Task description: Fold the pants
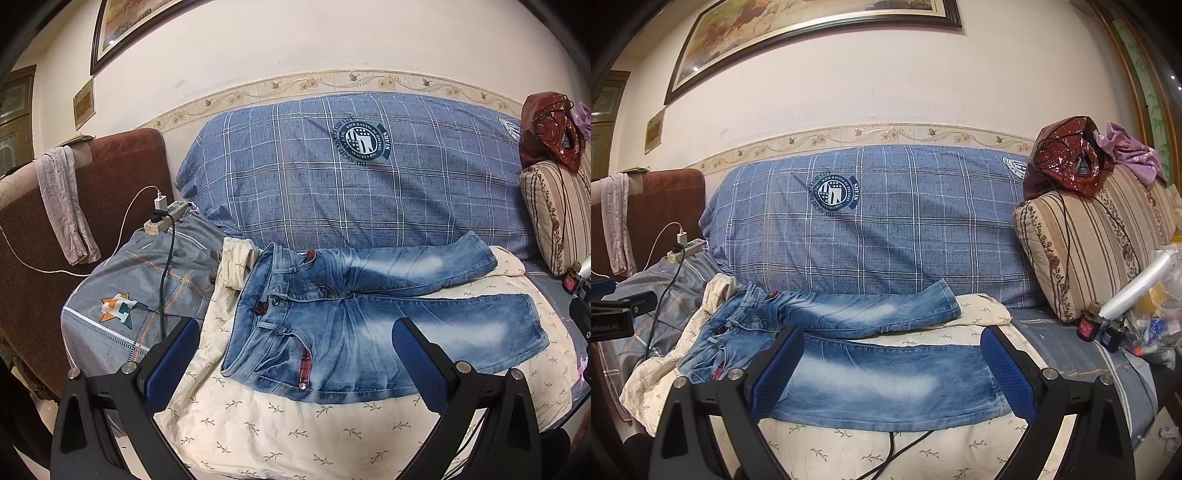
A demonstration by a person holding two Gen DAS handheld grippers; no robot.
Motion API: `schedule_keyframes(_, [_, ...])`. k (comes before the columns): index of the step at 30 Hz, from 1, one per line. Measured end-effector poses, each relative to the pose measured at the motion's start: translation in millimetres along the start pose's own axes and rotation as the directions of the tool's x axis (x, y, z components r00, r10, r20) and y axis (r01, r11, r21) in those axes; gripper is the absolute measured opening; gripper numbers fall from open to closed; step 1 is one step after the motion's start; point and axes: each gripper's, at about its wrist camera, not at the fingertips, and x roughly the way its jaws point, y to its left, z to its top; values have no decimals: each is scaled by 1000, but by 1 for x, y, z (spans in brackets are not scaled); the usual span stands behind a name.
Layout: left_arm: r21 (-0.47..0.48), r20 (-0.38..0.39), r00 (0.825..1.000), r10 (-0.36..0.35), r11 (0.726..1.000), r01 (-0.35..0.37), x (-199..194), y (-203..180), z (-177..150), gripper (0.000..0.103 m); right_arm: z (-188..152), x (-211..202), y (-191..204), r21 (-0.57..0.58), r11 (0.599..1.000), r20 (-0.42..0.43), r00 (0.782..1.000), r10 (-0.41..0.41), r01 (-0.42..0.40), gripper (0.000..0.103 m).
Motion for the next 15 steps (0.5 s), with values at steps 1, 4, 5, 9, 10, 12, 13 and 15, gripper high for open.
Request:
schedule_keyframes(1, [1, -2, 1000, 1, 1000, -1, 1, 0, 0, 103, -1, 1, 0, 1, 1000, -3, 1000, 0, 0, 98])
schedule_keyframes(4, [1, -10, 1000, 1, 1000, -1, 5, -1, -2, 103, -2, 5, -1, 4, 1000, -12, 1000, 0, 0, 98])
schedule_keyframes(5, [2, -13, 1000, 1, 1000, -1, 7, -1, -2, 103, -2, 6, -2, 5, 1000, -14, 1000, 0, 0, 98])
schedule_keyframes(9, [3, -23, 1000, -1, 1000, 1, 13, -2, -4, 103, -5, 12, -4, 10, 1000, -26, 1000, -3, 3, 98])
schedule_keyframes(10, [5, -26, 1000, 0, 1000, 0, 15, -2, -4, 103, -6, 14, -5, 12, 1000, -30, 1000, -4, 4, 98])
schedule_keyframes(12, [4, -33, 999, -1, 1000, 2, 19, -3, -5, 103, -7, 17, -6, 14, 1000, -37, 999, -3, 3, 98])
schedule_keyframes(13, [5, -36, 999, -1, 1000, 1, 21, -3, -5, 103, -8, 19, -5, 15, 1000, -40, 999, -3, 4, 98])
schedule_keyframes(15, [8, -43, 999, 1, 1000, 0, 26, -4, -6, 103, -10, 23, -6, 16, 1000, -47, 999, -4, 5, 98])
